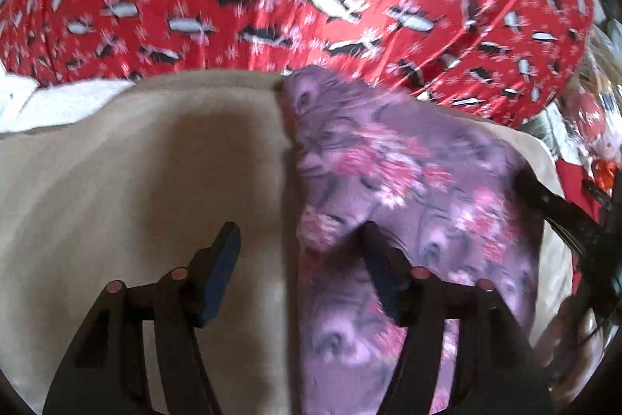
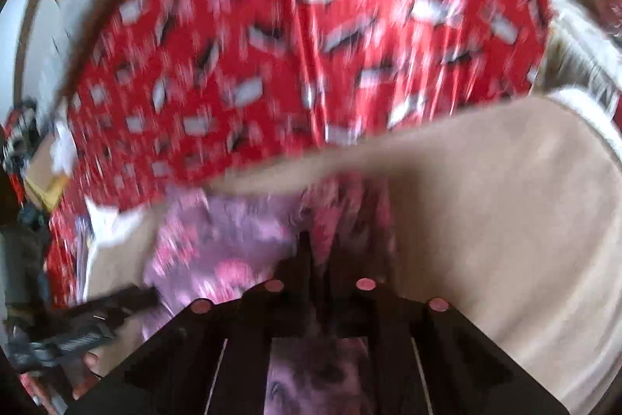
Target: Fold small clothes
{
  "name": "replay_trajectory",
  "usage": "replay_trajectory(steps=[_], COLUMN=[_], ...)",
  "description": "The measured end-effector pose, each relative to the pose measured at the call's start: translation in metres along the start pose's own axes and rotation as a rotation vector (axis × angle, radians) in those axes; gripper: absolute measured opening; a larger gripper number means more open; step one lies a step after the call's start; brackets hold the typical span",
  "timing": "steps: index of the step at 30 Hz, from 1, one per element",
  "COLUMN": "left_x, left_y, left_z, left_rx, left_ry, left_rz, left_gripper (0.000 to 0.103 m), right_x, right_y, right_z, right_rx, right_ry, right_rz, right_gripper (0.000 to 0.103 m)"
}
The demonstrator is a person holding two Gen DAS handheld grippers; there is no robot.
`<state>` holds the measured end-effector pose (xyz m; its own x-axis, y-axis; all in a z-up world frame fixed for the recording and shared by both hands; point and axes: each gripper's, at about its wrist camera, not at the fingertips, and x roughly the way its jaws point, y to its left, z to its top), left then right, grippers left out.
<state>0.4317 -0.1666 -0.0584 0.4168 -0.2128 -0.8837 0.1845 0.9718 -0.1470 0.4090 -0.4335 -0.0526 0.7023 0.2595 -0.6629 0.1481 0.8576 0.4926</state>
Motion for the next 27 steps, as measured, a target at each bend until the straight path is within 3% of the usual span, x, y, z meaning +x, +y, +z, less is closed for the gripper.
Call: replay_trajectory(steps=[2,3,4,5,6,10,12,13,15,18,21,23,24,27], left_x=[0.017,0.017,0.013,0.006,-0.002,-0.025,-0.014,-0.004,-0.008,-0.036,-0.046,-0.032,-0.025,-0.034], left_y=[0.005,0.009,0.011,0.014,0.017,0.026,0.019,0.012,0.009,0.009,0.006,-0.002,-0.004,0.003], left_z=[0.001,0.0,0.0,-0.002,-0.005,-0.025,-0.036,-0.041,-0.047,-0.055,-0.07,-0.083,-0.093,-0.096], left_rx=[-0.05,-0.078,-0.083,-0.082,-0.087,-0.143,-0.116,-0.079,-0.058,-0.058,-0.053,-0.008,0.008,-0.035], left_ry=[0.048,0.055,0.05,0.036,0.023,-0.043,-0.012,0.025,0.017,-0.026,-0.046,-0.013,-0.012,-0.005], left_rz=[-0.027,-0.052,-0.058,-0.063,-0.068,-0.106,-0.057,-0.03,-0.017,-0.044,-0.057,-0.011,0.005,-0.034], left_gripper=[0.072,0.072,0.072,0.072,0.071,0.071,0.072,0.072,0.072,0.071,0.071,0.072,0.073,0.073], right_x=[0.011,0.024,0.024,0.017,0.004,-0.033,-0.031,-0.025,-0.006,-0.03,-0.051,-0.045,-0.037,-0.044], right_y=[-0.019,-0.03,-0.035,-0.035,-0.03,-0.005,0.007,0.011,0.019,0.03,0.036,0.039,0.041,0.037], right_z=[-0.004,-0.01,-0.013,-0.013,-0.012,-0.018,-0.028,-0.033,-0.045,-0.038,-0.045,-0.062,-0.074,-0.081], right_rx=[0.068,0.089,0.093,0.089,0.066,-0.011,-0.069,-0.1,-0.182,-0.183,-0.237,-0.292,-0.341,-0.354], right_ry=[0.04,0.11,0.121,0.099,0.066,-0.014,0.011,0.037,0.106,0.07,0.028,0.081,0.128,0.126], right_rz=[-0.058,-0.088,-0.087,-0.083,-0.094,0.103,0.14,0.111,0.0,0.003,0.073,0.062,0.013,-0.003], right_gripper=[0.004,0.0,0.0,0.01,0.012,0.014,0.021,0.027,0.027,0.029,0.029,0.027,0.027,0.027])
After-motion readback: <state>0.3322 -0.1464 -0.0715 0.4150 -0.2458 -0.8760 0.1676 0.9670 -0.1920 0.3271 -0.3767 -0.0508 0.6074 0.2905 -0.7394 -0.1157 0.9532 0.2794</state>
